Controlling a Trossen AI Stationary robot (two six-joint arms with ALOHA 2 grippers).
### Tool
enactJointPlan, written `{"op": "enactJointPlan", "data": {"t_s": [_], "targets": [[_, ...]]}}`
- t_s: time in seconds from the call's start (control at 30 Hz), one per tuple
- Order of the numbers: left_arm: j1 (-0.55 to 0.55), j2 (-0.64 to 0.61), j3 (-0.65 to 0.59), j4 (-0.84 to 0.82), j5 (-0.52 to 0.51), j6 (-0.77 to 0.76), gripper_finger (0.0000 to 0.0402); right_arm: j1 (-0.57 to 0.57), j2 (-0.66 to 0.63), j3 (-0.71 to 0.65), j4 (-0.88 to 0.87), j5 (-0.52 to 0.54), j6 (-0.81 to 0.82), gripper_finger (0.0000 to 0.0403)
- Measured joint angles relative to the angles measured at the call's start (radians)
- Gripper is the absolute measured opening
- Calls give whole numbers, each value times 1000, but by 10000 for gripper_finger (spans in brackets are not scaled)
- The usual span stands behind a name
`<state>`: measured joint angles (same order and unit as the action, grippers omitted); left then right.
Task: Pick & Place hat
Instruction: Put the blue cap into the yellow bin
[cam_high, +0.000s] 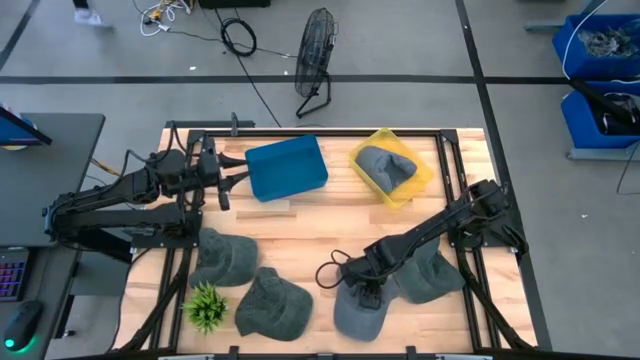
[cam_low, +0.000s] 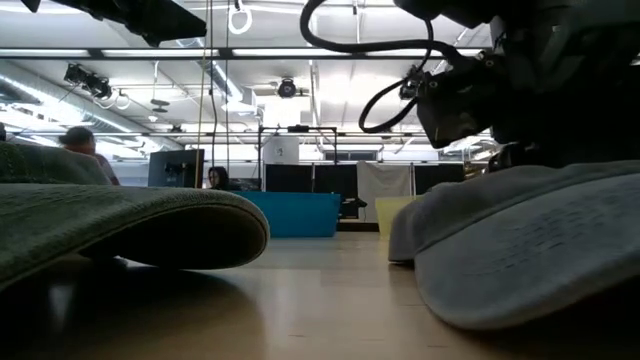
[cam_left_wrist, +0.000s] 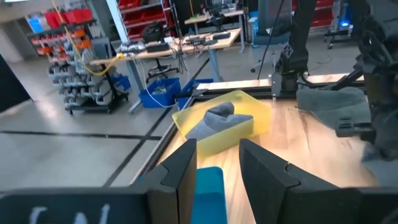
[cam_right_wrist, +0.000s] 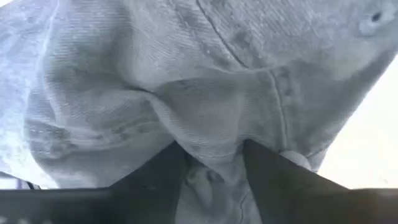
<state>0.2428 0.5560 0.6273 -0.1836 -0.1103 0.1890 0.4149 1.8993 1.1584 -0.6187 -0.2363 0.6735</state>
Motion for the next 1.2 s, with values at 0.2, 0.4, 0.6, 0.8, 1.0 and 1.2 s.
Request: {"op": "enactJointPlan", "data": {"t_s": [0.2,0.4,0.6,0.8,1.0,1.2], "targets": [[0,0,0,1,0,40,124,-2,4,-3,47,-56,31,43],[0,0,0,19,0,43,124,-54,-13,71,-87,-165,52,27],[0,0,0,22,0,43,124,-143,-58,222,-375,-108,-87,8],[0,0,0,22,0,43,124,-221,-165,347,-663,105,-143,9],[0,0,0,22,0,39,124,-276,-346,395,-811,453,-133,7],[0,0,0,22,0,32,124,-293,-530,355,-823,958,177,9]]}}
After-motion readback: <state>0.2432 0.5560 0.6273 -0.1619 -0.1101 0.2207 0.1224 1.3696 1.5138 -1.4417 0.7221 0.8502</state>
